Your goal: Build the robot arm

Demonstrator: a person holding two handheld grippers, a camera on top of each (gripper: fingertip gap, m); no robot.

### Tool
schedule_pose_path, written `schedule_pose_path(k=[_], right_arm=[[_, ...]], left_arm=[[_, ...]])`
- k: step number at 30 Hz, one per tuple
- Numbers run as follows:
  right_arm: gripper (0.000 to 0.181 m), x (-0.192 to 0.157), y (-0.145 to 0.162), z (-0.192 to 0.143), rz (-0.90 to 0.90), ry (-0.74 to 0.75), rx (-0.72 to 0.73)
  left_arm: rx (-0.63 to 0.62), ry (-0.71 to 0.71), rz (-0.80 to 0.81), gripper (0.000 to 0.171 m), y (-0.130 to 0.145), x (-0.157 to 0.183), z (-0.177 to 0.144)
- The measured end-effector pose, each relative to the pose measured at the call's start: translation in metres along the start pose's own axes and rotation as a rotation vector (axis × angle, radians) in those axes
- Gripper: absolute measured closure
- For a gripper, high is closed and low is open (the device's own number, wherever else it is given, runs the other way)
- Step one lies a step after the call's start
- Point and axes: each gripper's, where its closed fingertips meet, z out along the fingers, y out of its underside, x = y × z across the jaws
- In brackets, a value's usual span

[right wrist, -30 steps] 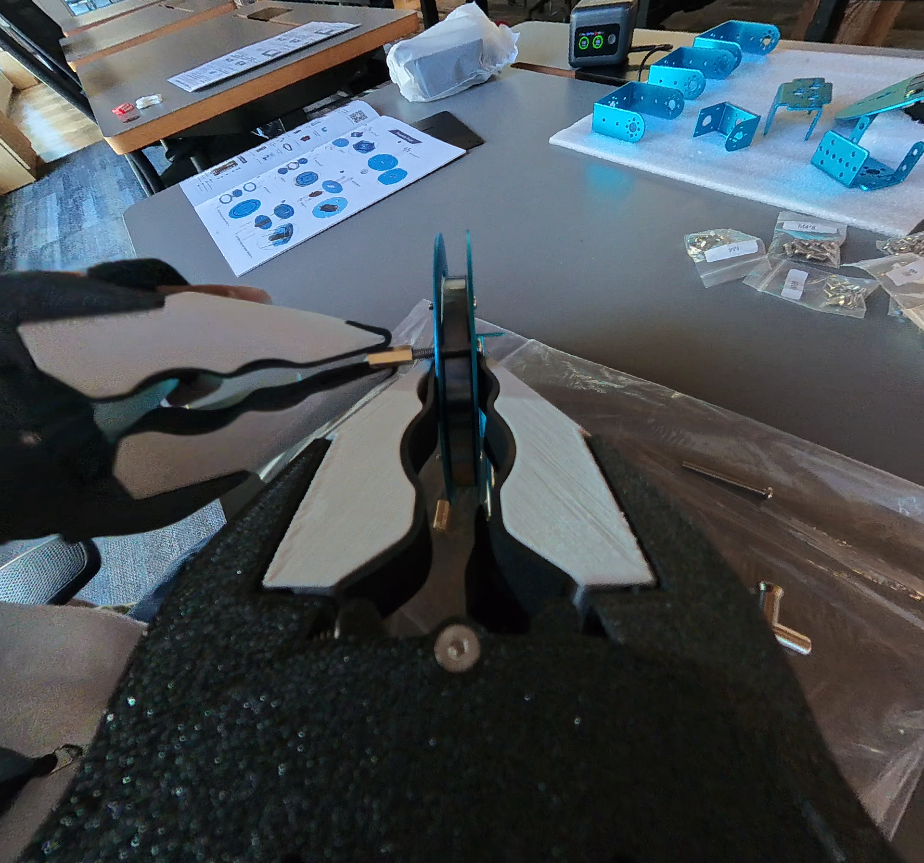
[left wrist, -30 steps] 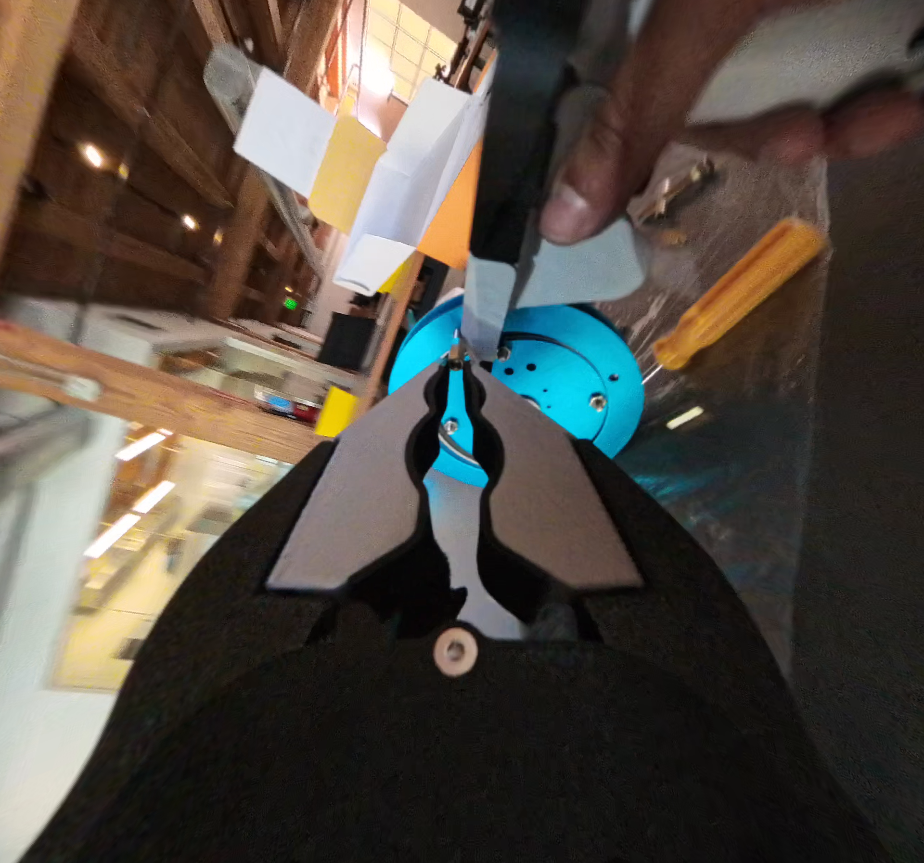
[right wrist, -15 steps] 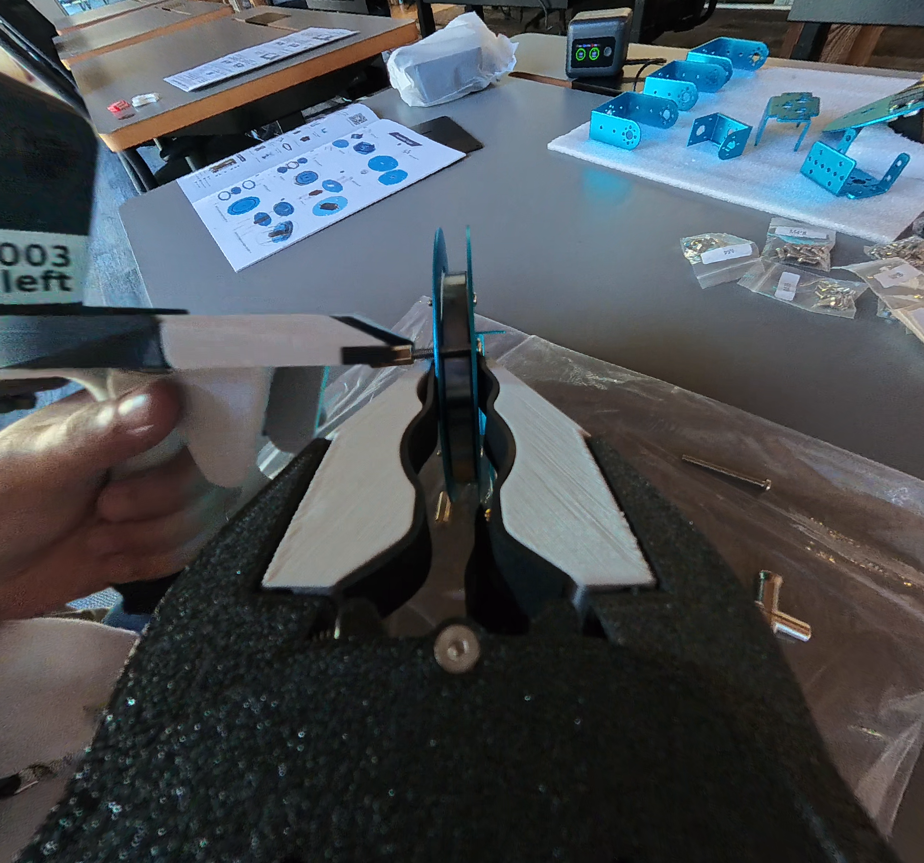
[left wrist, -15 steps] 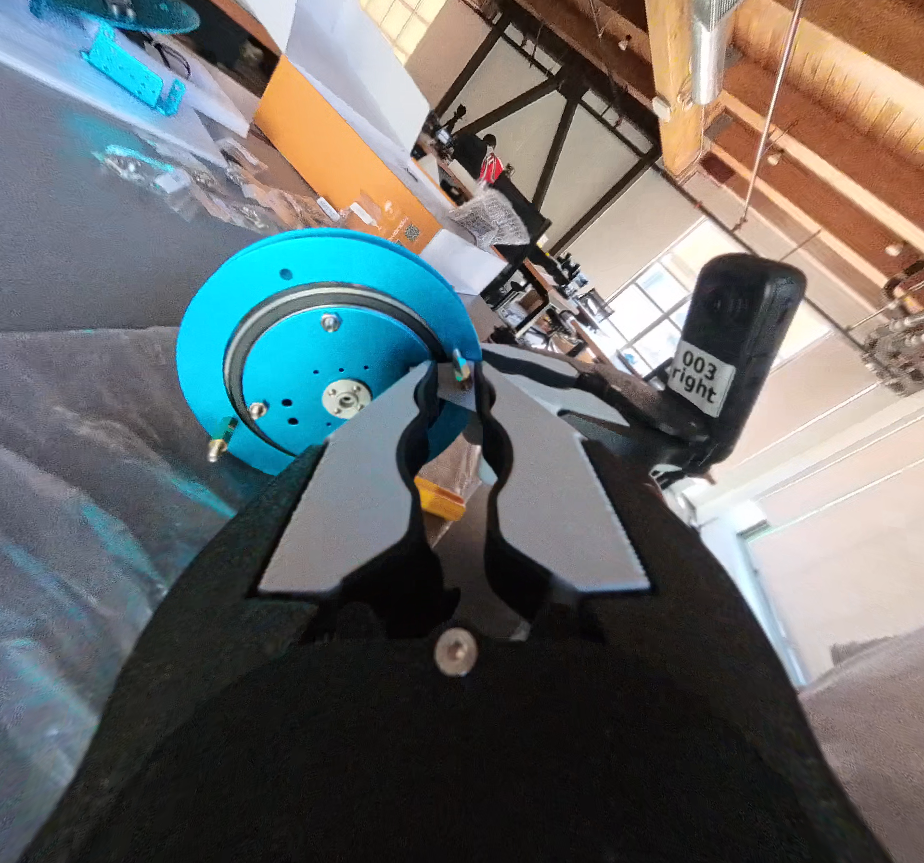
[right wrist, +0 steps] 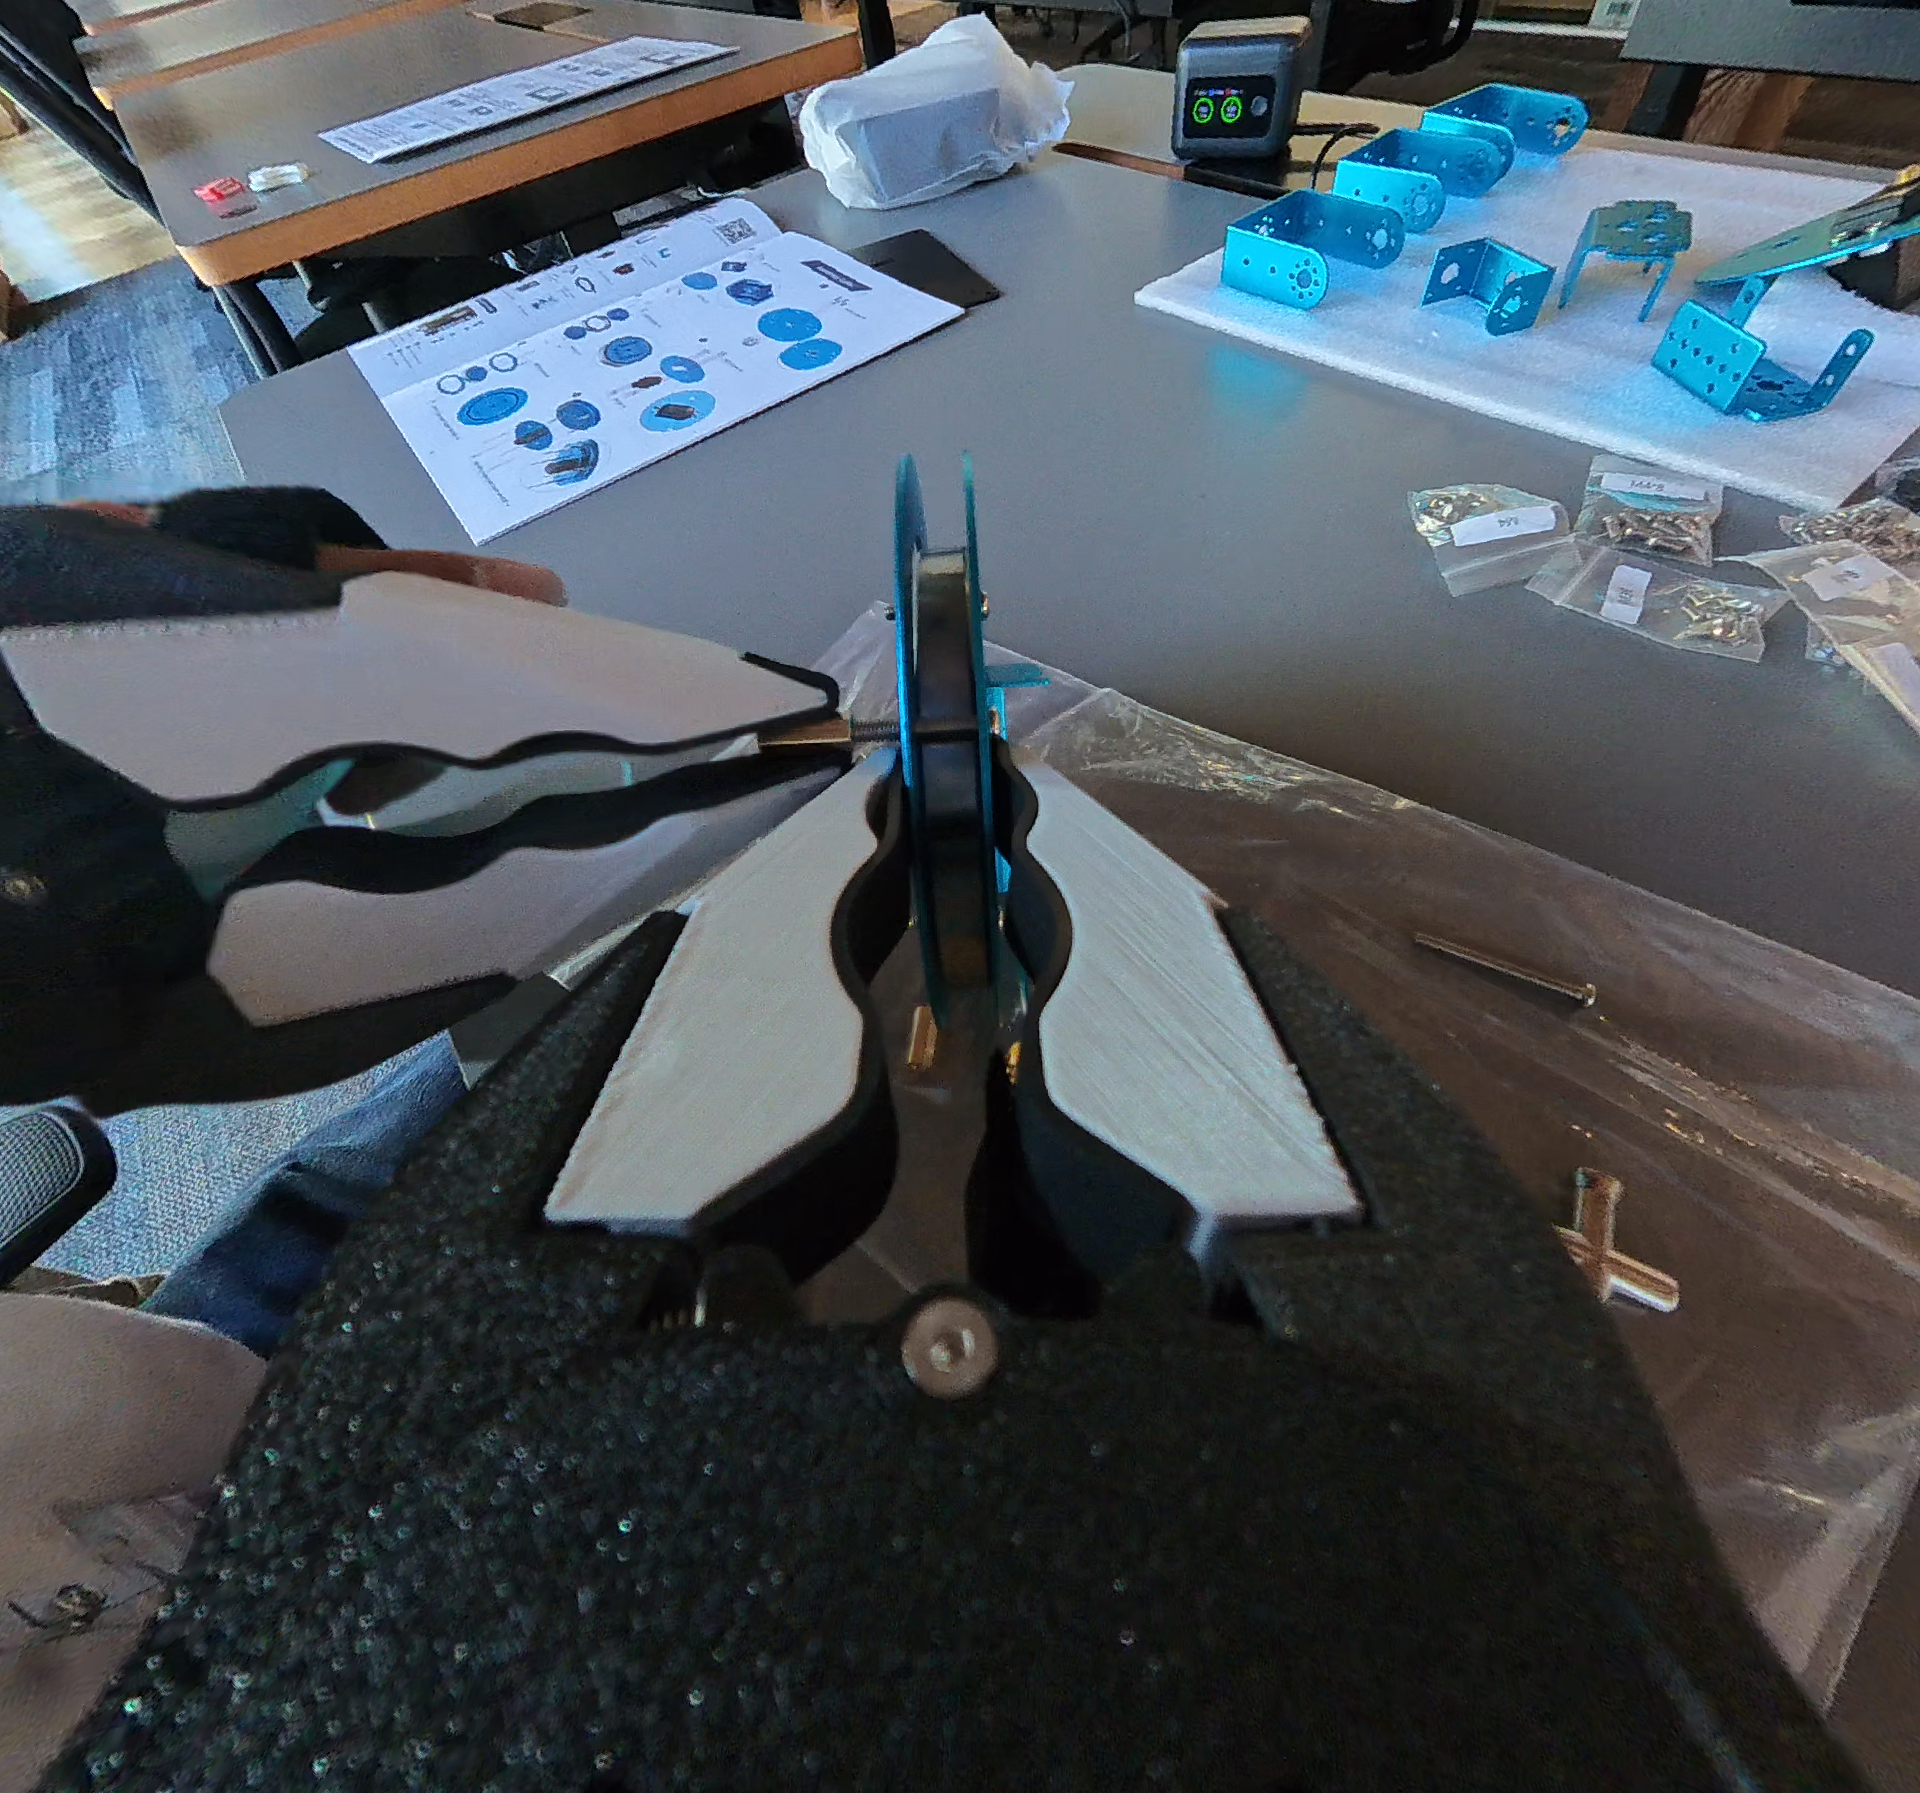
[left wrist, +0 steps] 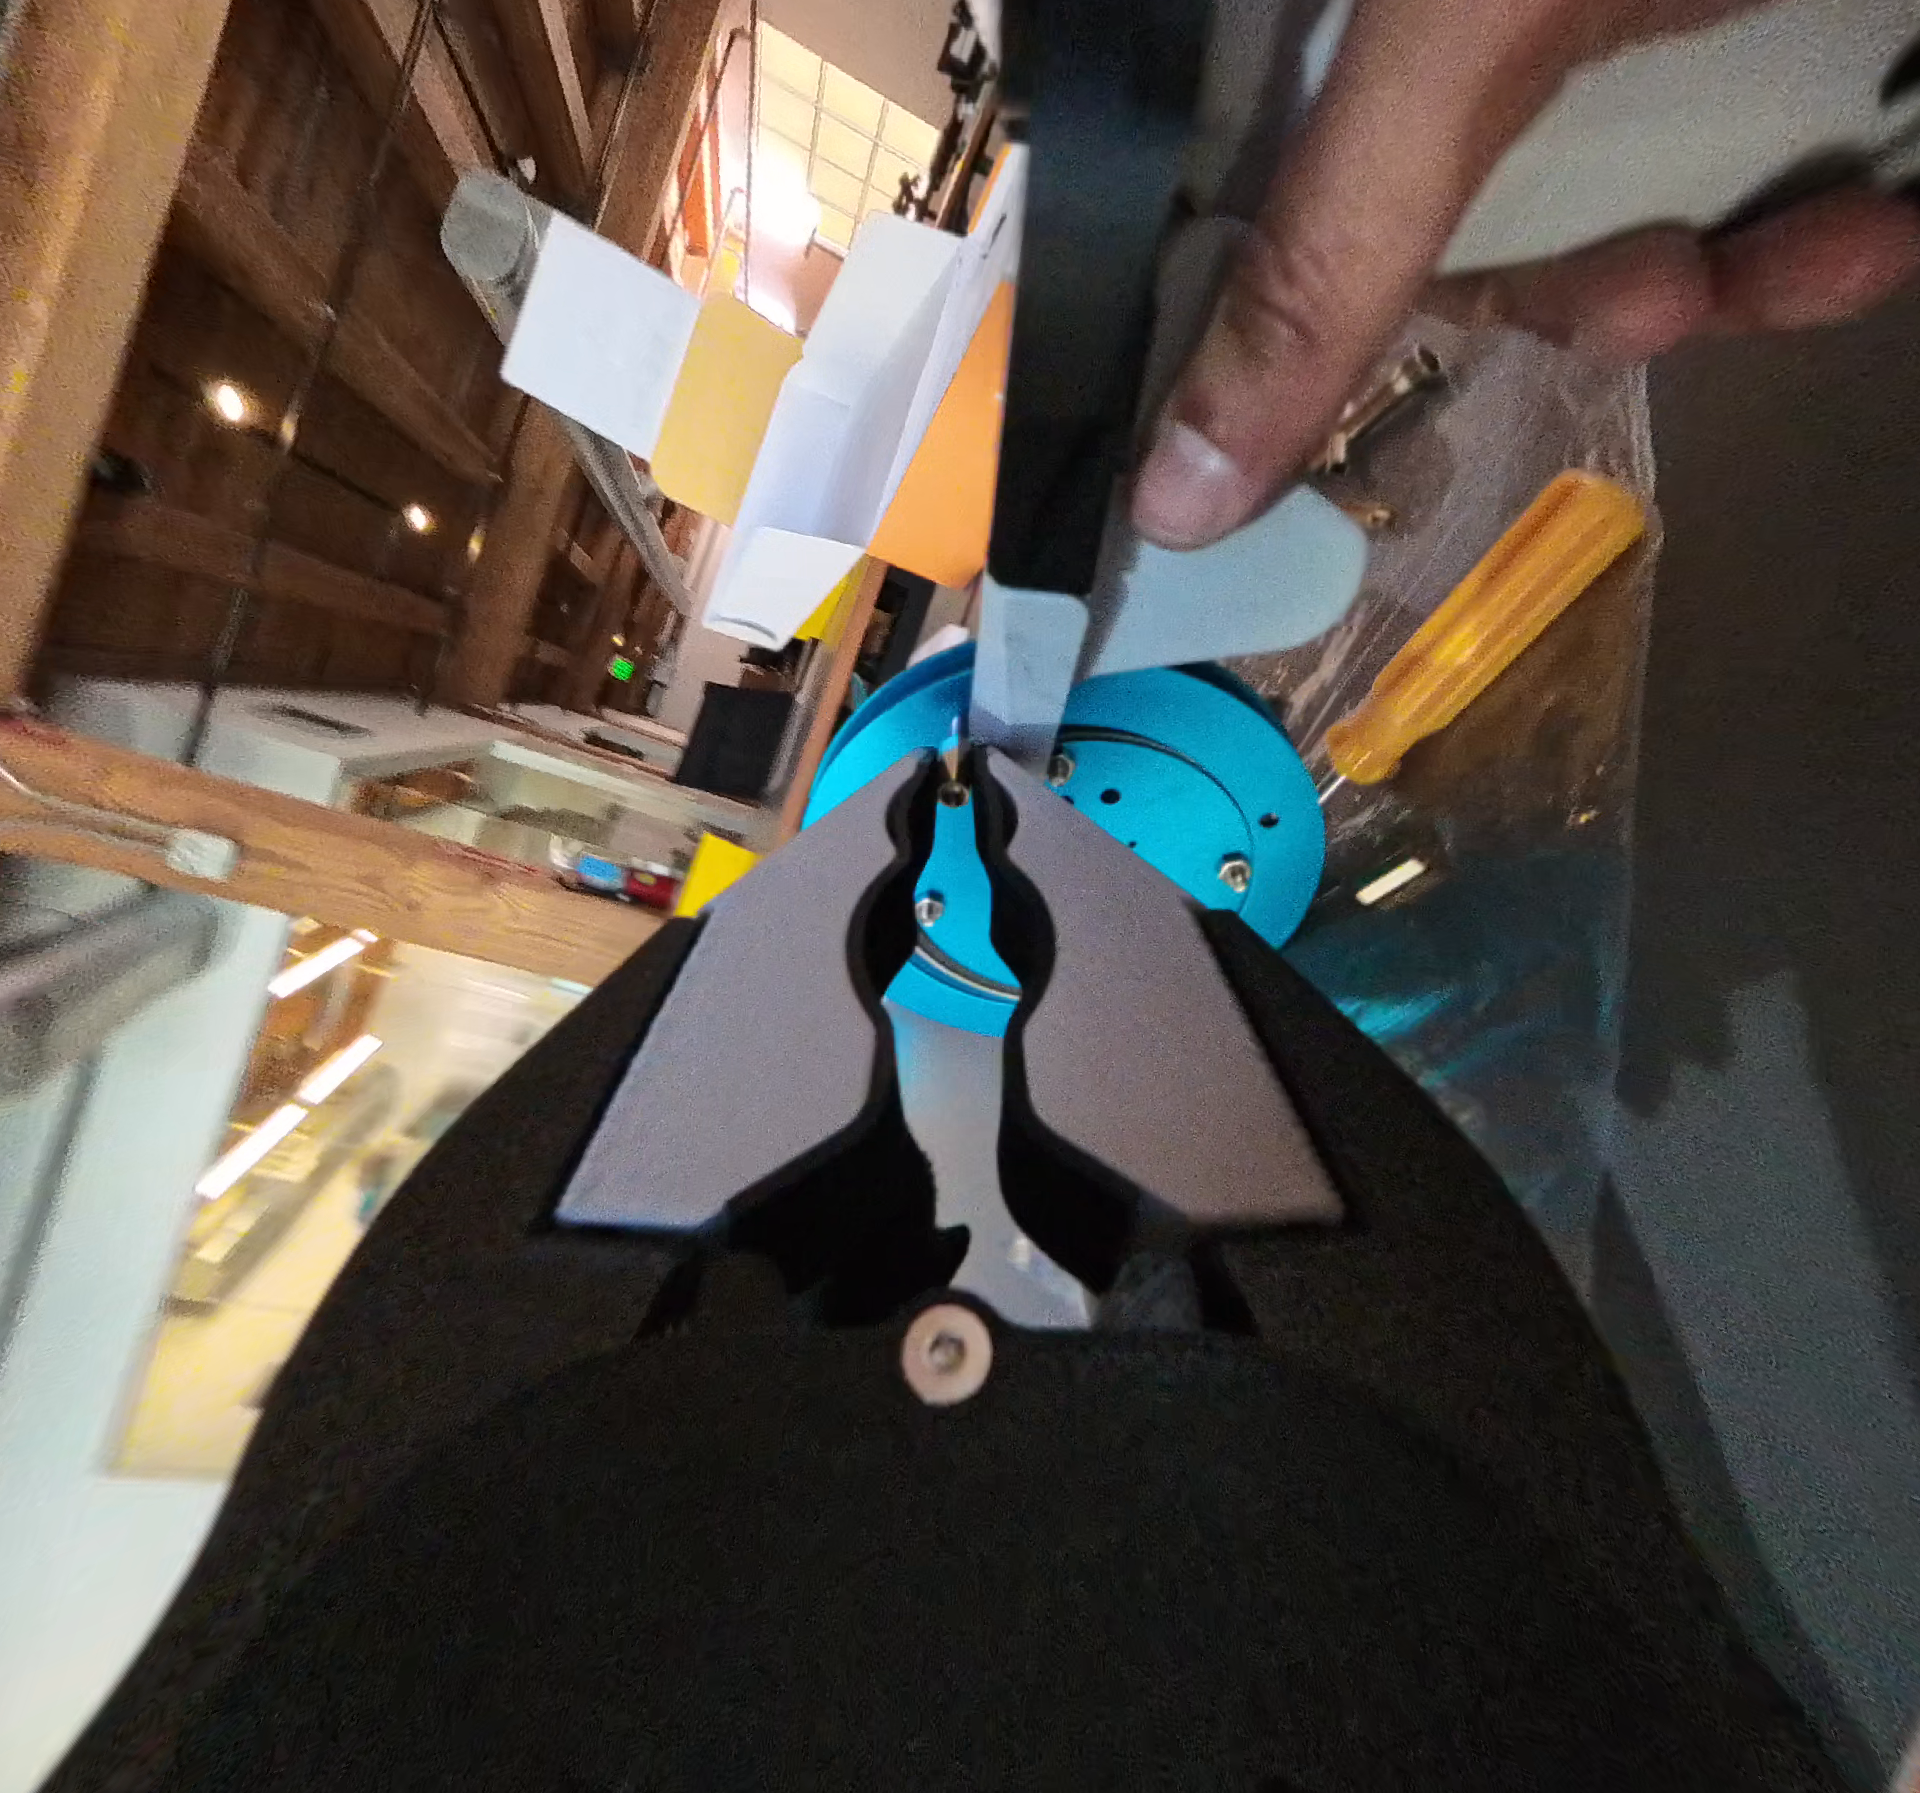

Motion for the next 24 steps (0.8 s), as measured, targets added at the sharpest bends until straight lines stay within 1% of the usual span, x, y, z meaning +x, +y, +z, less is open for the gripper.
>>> schedule_pose_path(k=[2, 5, 7, 8, 10, 13, 14, 15, 17, 18, 20, 22, 24], right_arm=[[0.169, -0.001, -0.001, 0.001, 0.000, 0.001, -0.002], [0.169, -0.002, -0.001, 0.002, 0.002, 0.009, 0.001], [0.169, -0.002, -0.001, 0.002, -0.005, 0.010, -0.003], [0.169, -0.002, -0.001, 0.003, -0.011, 0.010, -0.006], [0.169, -0.002, -0.002, 0.003, -0.023, 0.008, -0.007], [0.168, -0.004, -0.005, 0.006, -0.042, 0.005, 0.001], [0.166, -0.004, -0.007, 0.008, -0.054, 0.014, 0.016], [0.160, -0.003, -0.009, 0.010, -0.066, 0.033, 0.034], [0.152, -0.001, -0.014, 0.012, -0.094, 0.060, 0.073], [0.153, -0.002, -0.016, 0.014, -0.110, 0.062, 0.089], [0.165, -0.006, -0.019, 0.016, -0.141, 0.052, 0.114], [0.166, -0.005, -0.021, 0.018, -0.146, 0.054, 0.125], [0.167, -0.003, -0.022, 0.019, -0.129, 0.045, 0.123]], left_arm=[[-0.016, 0.039, -0.323, 0.165, 0.002, 0.001, -0.003], [0.013, 0.144, -0.848, 0.163, 0.001, 0.003, -0.006], [0.050, 0.209, -1.098, 0.164, 0.000, 0.001, -0.006], [0.064, 0.232, -1.178, 0.166, 0.001, 0.000, -0.005], [0.089, 0.273, -1.275, 0.167, 0.002, -0.001, -0.005], [0.101, 0.335, -1.363, 0.167, 0.005, -0.004, -0.007], [0.108, 0.355, -1.400, 0.167, 0.007, -0.006, -0.008], [0.115, 0.376, -1.439, 0.167, 0.009, -0.009, -0.009], [0.122, 0.406, -1.481, 0.168, 0.013, -0.012, -0.010], [0.124, 0.413, -1.491, 0.168, 0.014, -0.013, -0.010], [0.126, 0.430, -1.513, 0.168, 0.017, -0.016, -0.008], [0.131, 0.459, -1.536, 0.167, 0.018, -0.017, -0.006], [0.138, 0.495, -1.599, 0.167, 0.019, -0.018, -0.004]])
